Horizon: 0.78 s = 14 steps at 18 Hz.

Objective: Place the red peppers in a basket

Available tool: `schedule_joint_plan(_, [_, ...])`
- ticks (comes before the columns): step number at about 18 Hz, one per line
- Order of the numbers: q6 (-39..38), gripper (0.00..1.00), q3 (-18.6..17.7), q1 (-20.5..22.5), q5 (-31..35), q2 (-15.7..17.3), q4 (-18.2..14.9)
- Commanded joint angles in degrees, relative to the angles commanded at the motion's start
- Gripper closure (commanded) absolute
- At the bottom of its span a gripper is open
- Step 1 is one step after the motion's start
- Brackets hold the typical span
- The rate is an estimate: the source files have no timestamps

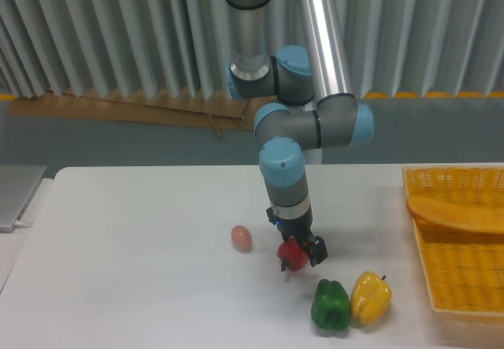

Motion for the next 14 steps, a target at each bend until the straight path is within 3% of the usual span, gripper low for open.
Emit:
schedule_joint_plan(1, [0.09,0.21,0.0,0.0,0.0,0.09,0.0])
schedule_joint_plan(3, [0.18,0.29,0.09,-0.09,0.0,0.09,0.0])
schedule_joint_plan(4, [0.09,0.4,0.09,-0.09,0.0,0.09,0.0])
schedule_joint_plan(7, [0.35,0.51,0.18,-0.44,0.0,0.09,-0.09])
schedule_joint_plan(9, [0.35,0.52,0.18,-0.53,0.0,0.09,0.0])
schedule_joint_plan(10, [0.27,0.58,0.26,-0.53,0.0,0.0,0.0])
schedule_joint_plan(14, [0.35,0.59,0.35,-0.62,0.0,0.17,-0.09])
